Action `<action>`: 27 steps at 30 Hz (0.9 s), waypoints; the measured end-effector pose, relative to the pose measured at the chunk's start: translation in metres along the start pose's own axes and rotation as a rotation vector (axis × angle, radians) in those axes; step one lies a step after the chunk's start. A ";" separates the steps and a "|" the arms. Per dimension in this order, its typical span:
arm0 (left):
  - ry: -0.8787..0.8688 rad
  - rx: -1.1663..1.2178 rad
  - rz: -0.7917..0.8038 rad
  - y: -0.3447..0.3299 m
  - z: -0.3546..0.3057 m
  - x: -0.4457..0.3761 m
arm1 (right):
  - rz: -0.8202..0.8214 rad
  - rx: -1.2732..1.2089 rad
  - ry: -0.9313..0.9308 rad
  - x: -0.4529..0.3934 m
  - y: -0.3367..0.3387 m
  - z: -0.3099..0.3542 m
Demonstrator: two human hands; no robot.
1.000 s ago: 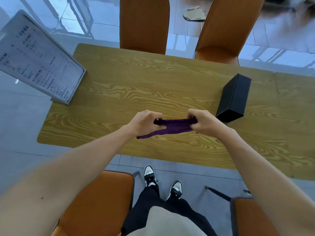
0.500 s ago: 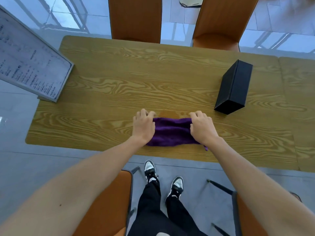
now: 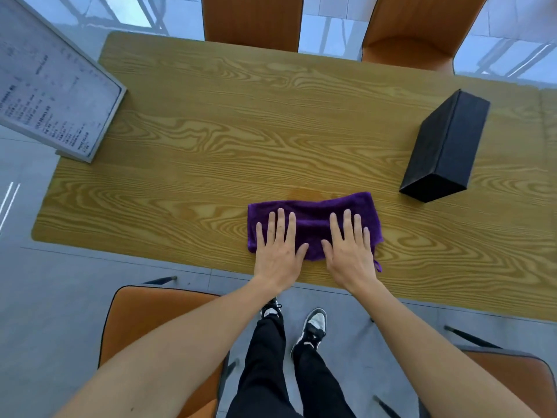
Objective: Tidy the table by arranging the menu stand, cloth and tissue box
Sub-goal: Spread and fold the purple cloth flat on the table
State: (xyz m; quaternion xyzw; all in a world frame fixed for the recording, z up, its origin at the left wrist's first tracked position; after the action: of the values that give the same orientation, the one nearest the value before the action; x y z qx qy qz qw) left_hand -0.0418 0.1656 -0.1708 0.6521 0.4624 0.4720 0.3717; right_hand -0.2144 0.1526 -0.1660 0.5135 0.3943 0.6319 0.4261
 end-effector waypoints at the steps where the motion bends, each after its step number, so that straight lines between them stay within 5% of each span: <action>1: 0.012 -0.002 -0.009 -0.001 0.001 -0.003 | 0.006 0.001 0.005 -0.001 -0.003 0.000; 27: -0.204 -0.072 0.082 0.059 0.060 -0.163 | 0.071 0.063 0.198 -0.161 0.038 0.048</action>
State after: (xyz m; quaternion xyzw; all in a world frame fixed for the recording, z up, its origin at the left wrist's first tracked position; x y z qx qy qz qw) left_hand 0.0102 -0.0109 -0.1771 0.7014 0.3775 0.4344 0.4205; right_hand -0.1544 -0.0093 -0.1727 0.4752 0.4358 0.6816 0.3459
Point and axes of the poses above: each hand's wrist, its own x-axis away from the middle knuckle, its own y-axis out of the back of the hand, z = x × y, the point moved 3 cm from there along -x, towards the middle knuckle
